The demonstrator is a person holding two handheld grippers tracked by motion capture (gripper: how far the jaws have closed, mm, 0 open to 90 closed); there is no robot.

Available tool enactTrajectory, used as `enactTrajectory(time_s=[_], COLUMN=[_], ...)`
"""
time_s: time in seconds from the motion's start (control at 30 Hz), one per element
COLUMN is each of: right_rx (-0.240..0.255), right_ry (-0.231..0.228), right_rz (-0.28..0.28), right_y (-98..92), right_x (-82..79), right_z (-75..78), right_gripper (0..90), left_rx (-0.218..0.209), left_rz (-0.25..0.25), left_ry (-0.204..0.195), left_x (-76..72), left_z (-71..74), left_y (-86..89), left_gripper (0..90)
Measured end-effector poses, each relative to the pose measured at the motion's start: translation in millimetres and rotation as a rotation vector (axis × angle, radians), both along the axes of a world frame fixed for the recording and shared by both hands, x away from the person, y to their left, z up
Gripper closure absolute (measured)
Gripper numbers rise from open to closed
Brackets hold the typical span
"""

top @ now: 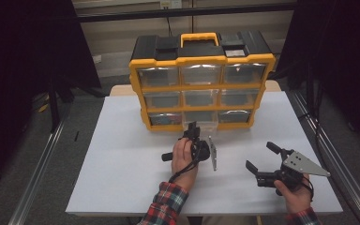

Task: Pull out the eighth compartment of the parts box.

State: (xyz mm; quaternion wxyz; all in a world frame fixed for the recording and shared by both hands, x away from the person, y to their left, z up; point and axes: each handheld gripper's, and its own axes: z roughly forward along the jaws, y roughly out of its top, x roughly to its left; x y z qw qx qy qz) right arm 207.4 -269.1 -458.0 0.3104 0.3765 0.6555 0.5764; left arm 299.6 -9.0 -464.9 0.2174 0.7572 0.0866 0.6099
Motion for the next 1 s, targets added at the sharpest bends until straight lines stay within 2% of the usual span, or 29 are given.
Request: enactTrajectory(time_s=[0.03, 0.13, 0.23, 0.33, 0.37, 0.7, 0.87, 0.93, 1.0], right_rx=[-0.001, -0.002, -0.002, -0.006, -0.006, -0.005, -0.005, -0.003, -0.002], right_ry=[0.001, 0.000, 0.002, 0.006, 0.004, 0.005, 0.002, 0.002, 0.000], right_rz=[0.001, 0.001, 0.002, 0.002, 0.005, 0.005, 0.002, 0.003, 0.003], right_y=[0.0, 0.2, 0.4, 0.5, 0.4, 0.3, 0.4, 0.1, 0.1], right_x=[0.1, 0.2, 0.0, -0.5, -0.3, -0.4, -0.3, -0.3, -0.1], right_z=[-0.1, -0.1, -0.2, 0.0, 0.0, 0.0, 0.1, 0.1, 0.0], right_gripper=[0.3, 0.3, 0.3, 0.3, 0.2, 0.2, 0.2, 0.3, 0.2], left_rx=[-0.024, -0.003, -0.019, -0.027, -0.015, -0.026, -0.021, -0.033, -0.026], left_rz=[-0.015, -0.002, -0.018, -0.012, -0.007, -0.021, -0.008, -0.015, -0.026], left_ry=[0.001, -0.004, -0.003, -0.001, -0.002, -0.007, -0.001, 0.000, 0.003], left_x=[0.0, -3.9, -5.6, -7.6, -8.1, -7.9, -8.8, -8.6, -10.0], left_z=[-1.4, -0.1, -1.5, -0.9, -0.2, -2.5, -1.5, -2.7, -4.2], left_y=[-0.4, 0.5, 0.8, 0.9, 1.1, 1.4, 1.9, 1.5, 1.6], left_gripper=[68.1, 68.1, 68.1, 68.0, 68.0, 68.1, 67.8, 67.8, 67.4])
